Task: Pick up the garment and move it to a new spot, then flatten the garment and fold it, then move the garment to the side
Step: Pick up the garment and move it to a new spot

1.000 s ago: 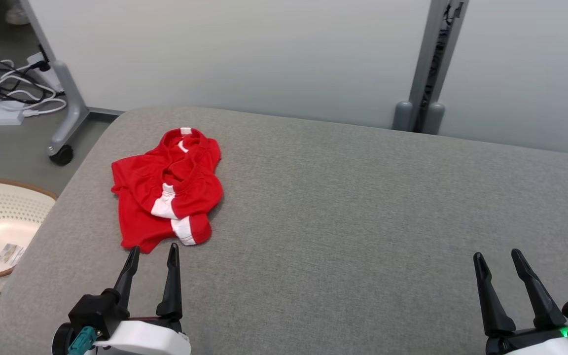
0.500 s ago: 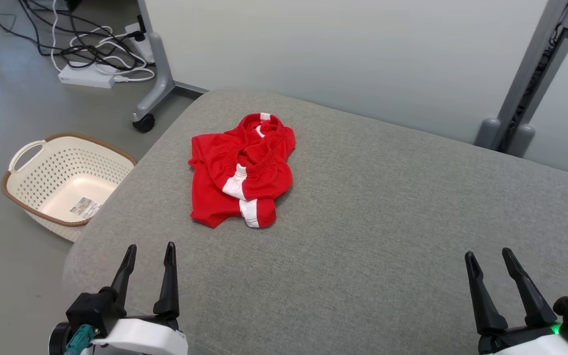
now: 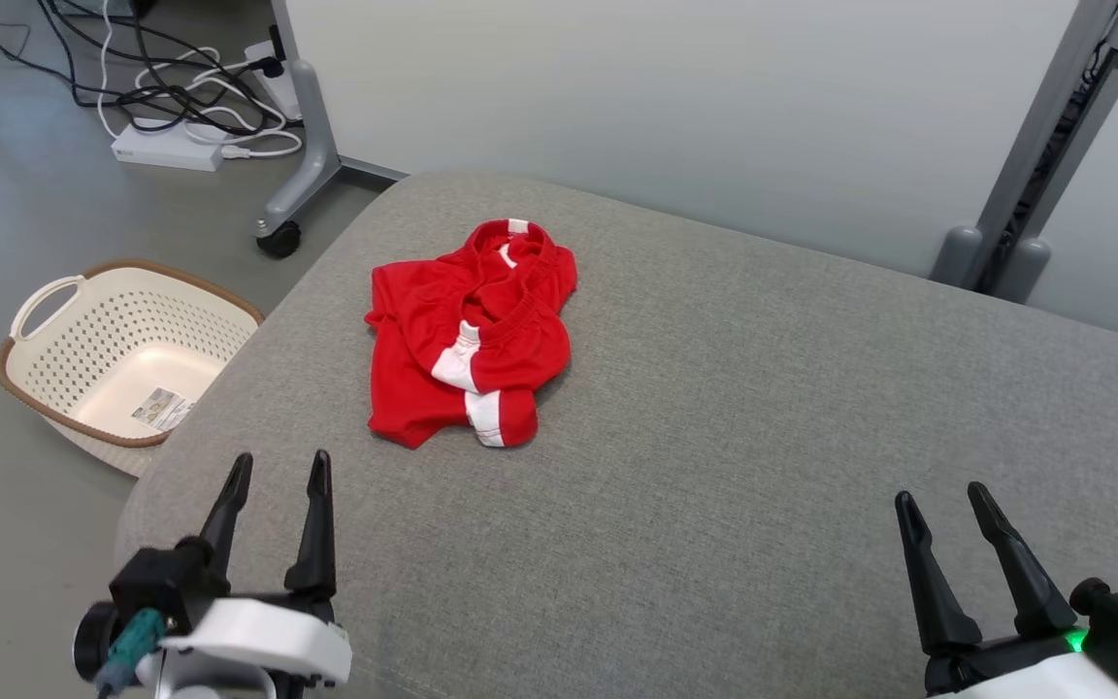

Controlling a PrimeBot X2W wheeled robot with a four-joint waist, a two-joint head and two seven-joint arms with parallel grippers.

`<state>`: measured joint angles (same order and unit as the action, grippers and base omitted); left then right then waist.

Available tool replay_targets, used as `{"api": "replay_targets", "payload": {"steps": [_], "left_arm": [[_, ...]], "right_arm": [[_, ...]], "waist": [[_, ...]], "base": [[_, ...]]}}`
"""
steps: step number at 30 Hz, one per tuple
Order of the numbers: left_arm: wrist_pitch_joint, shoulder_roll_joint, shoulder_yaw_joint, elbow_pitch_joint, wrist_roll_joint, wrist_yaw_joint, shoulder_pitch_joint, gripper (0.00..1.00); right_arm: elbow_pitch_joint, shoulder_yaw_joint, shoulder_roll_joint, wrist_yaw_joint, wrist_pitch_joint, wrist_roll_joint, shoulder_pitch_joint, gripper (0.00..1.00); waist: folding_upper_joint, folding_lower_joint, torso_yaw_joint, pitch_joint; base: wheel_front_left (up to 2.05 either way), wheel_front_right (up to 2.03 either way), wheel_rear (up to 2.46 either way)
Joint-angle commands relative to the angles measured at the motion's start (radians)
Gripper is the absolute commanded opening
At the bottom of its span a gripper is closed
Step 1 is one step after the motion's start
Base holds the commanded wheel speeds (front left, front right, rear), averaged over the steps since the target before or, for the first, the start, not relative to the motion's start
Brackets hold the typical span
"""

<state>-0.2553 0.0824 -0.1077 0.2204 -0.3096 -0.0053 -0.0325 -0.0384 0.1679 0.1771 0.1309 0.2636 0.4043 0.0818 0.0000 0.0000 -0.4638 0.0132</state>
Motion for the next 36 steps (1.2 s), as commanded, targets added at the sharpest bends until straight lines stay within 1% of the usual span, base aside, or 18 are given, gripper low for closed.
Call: {"api": "replay_targets", "payload": {"steps": [1,2,5,11,14,17,19,21,24,26,28,32,34,36], "left_arm": [[0.008,0.014,0.0,-0.007,0.004,-0.008,-0.039,1.0],[0.028,0.033,-0.001,-0.012,0.005,-0.019,-0.072,1.0],[0.068,0.057,0.007,-0.019,-0.006,-0.032,-0.141,1.0],[0.209,0.101,0.031,0.035,-0.073,-0.064,-0.31,1.0],[0.28,0.125,0.052,0.095,-0.129,-0.084,-0.389,1.0],[0.352,0.17,0.065,0.165,-0.164,-0.097,-0.462,1.0],[0.396,0.175,0.081,0.216,-0.21,-0.102,-0.507,1.0],[0.446,0.208,0.087,0.278,-0.229,-0.107,-0.546,1.0],[0.508,0.238,0.103,0.371,-0.264,-0.11,-0.609,1.0],[0.558,0.245,0.112,0.44,-0.294,-0.113,-0.642,1.0],[0.591,0.279,0.11,0.501,-0.292,-0.114,-0.674,1.0],[0.679,0.297,0.128,0.625,-0.332,-0.102,-0.721,1.0],[0.708,0.314,0.135,0.672,-0.341,-0.095,-0.739,1.0],[0.722,0.317,0.139,0.694,-0.346,-0.087,-0.744,1.0]], "right_arm": [[0.006,0.001,0.008,0.0,0.003,0.004,-0.013,1.0],[0.01,0.004,0.011,0.0,0.003,0.004,-0.018,1.0],[0.014,0.014,0.019,0.0,0.003,0.002,-0.039,1.0],[0.015,0.039,0.037,0.0,0.002,0.009,-0.094,1.0],[0.01,0.05,0.04,0.0,0.002,0.011,-0.121,1.0],[0.006,0.058,0.043,0.0,0.002,0.017,-0.151,1.0],[0.004,0.064,0.042,0.0,0.003,0.019,-0.164,1.0],[0.0,0.07,0.041,0.0,0.003,0.023,-0.177,1.0],[0.0,0.078,0.041,0.0,0.003,0.025,-0.194,1.0],[0.001,0.083,0.044,0.0,0.002,0.025,-0.206,1.0],[0.002,0.088,0.047,0.0,0.003,0.025,-0.217,1.0],[0.003,0.091,0.052,0.0,0.003,0.027,-0.23,1.0],[0.004,0.093,0.054,0.0,0.003,0.029,-0.236,1.0],[0.005,0.094,0.054,0.0,0.003,0.029,-0.238,1.0]], "waist": [[0.0,0.0,0.015,-0.006],[0.0,0.0,0.033,-0.02],[0.0,0.0,0.07,-0.055],[0.0,0.0,0.159,-0.138],[0.0,0.0,0.208,-0.171],[0.0,0.0,0.256,-0.199],[0.0,0.0,0.286,-0.214],[0.0,0.0,0.314,-0.226],[0.0,0.0,0.353,-0.243],[0.0,0.0,0.38,-0.253],[0.0,0.0,0.409,-0.263],[0.0,0.0,0.458,-0.276],[0.0,0.0,0.481,-0.283],[0.0,0.0,0.492,-0.286]], "base": [[0.0,0.0,0.0],[0.0,0.0,0.0],[0.0,0.0,0.0],[0.0,0.0,0.0],[0.0,0.0,0.0],[0.0,0.0,0.0],[0.0,0.0,0.0],[0.0,0.0,0.0],[0.0,0.0,0.0],[0.0,0.0,0.0],[0.0,0.0,0.0],[0.0,0.0,0.0],[0.0,0.0,0.0],[0.0,0.0,0.0]]}}
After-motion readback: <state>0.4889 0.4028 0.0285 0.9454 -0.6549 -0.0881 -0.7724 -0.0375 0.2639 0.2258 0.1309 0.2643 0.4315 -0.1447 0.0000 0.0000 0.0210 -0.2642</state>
